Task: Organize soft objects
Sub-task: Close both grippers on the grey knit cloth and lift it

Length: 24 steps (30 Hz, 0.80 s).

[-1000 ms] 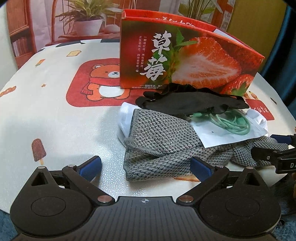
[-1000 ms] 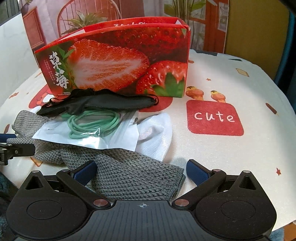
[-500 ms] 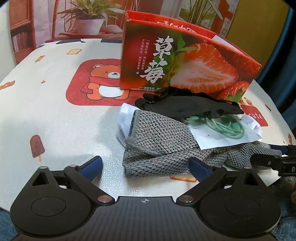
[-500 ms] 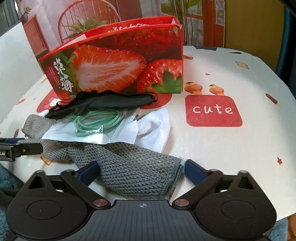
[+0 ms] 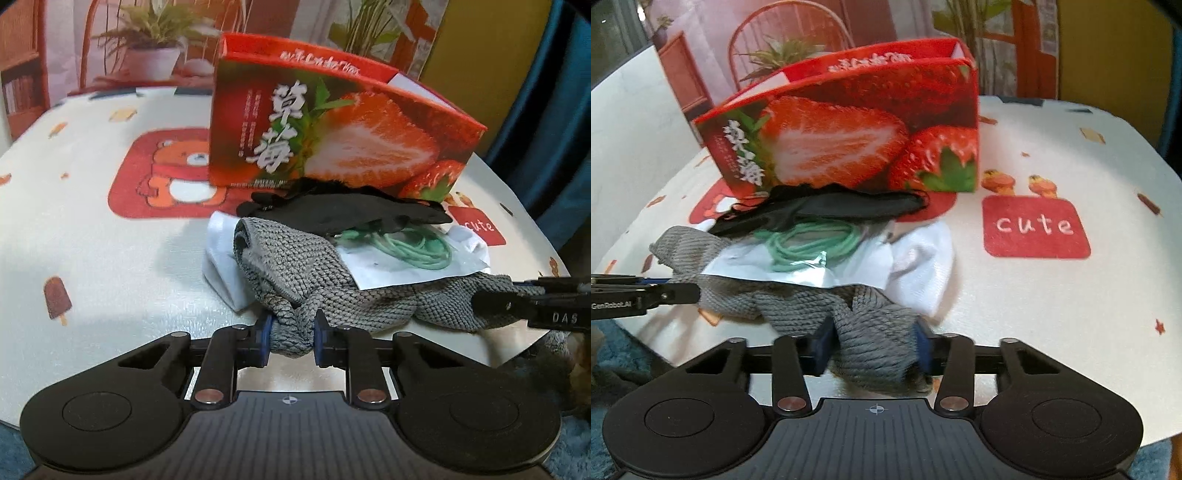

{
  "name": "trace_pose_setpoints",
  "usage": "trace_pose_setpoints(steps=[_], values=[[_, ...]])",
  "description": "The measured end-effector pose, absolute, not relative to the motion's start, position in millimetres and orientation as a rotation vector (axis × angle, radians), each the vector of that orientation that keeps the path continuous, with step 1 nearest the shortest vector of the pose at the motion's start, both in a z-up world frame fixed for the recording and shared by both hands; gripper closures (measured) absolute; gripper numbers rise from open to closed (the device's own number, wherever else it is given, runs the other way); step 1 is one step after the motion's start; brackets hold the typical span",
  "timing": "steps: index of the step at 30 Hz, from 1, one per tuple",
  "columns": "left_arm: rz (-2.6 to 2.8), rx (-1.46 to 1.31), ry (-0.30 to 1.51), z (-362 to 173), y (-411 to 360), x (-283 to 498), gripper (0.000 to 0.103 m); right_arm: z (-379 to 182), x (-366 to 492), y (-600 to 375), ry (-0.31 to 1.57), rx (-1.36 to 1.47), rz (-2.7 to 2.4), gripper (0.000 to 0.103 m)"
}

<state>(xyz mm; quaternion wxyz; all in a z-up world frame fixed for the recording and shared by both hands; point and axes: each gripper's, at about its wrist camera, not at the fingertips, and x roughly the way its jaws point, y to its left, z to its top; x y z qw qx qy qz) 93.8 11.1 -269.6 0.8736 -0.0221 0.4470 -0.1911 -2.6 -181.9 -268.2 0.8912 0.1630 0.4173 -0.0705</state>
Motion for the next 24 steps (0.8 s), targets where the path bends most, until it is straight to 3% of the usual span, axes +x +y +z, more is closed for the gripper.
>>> trace_pose_setpoints(steps=[1,5,24], values=[[-0.398,-0.044,0.915,-266,11,91,0.081,-265,-3,-181,0.856,0.333,-0.141,0.073],[-0.386,-0.023,0.814,-243,11,82,0.082,-247,-6,-184,0.803,0.337,-0.097,0.076],[-0.352,-0.004,0.419,-131,6,87,0.082,-144,28,-198,0.506,0.204,-0.029,0.076]])
